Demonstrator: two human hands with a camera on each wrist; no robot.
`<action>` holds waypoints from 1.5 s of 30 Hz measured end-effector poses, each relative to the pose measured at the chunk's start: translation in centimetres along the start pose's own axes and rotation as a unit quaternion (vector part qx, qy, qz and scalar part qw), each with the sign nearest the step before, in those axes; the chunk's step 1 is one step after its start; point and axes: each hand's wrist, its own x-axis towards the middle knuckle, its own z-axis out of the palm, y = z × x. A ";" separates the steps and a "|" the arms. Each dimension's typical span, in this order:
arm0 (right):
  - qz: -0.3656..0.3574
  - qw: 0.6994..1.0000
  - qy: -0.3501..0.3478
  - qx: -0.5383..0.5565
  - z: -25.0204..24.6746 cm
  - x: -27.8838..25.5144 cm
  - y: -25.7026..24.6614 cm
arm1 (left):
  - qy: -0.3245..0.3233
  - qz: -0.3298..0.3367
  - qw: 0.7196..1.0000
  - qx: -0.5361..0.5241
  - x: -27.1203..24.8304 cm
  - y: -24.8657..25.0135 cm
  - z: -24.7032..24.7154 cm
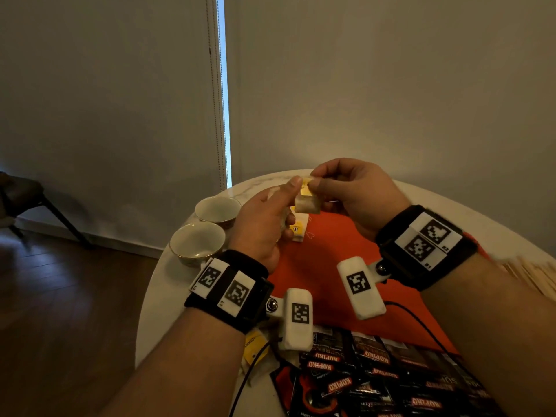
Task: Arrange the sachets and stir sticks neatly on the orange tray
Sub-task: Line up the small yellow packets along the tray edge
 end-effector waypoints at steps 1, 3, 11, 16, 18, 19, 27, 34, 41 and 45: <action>-0.001 1.000 -0.004 0.008 0.2 0.0 0.1 | -0.007 0.012 1.000 0.014 -0.1 -0.1 0.0; 0.005 1.000 -0.011 0.011 0.5 0.1 0.4 | 0.000 0.032 0.999 0.024 -0.1 -0.3 -0.2; 0.049 0.998 -0.008 -0.039 0.6 0.5 1.6 | 0.035 0.025 0.999 0.015 0.1 0.0 -0.4; 0.173 0.985 0.010 -0.027 0.5 1.4 4.3 | 0.056 0.017 0.998 -0.002 0.1 0.3 -0.3; 0.201 0.977 0.015 -0.064 0.5 1.4 5.4 | 0.055 0.013 0.998 -0.001 0.1 0.4 -0.3; 0.205 0.974 0.013 -0.094 0.6 1.4 5.7 | 0.054 0.012 0.998 0.001 0.1 0.4 -0.4; 0.217 0.958 -0.038 -0.185 1.7 1.8 6.4 | 0.061 0.004 0.998 0.001 0.0 0.6 -0.4; 0.254 0.958 -0.044 -0.130 1.4 2.0 5.9 | 0.060 -0.022 0.998 -0.019 0.0 0.7 -0.4; 0.272 0.959 -0.042 -0.066 1.0 1.2 5.4 | 0.033 -0.077 0.994 -0.071 -0.1 0.6 -0.3; 0.190 0.981 -0.021 -0.012 -0.1 0.9 4.1 | -0.008 -0.105 0.993 -0.056 -0.2 0.7 0.0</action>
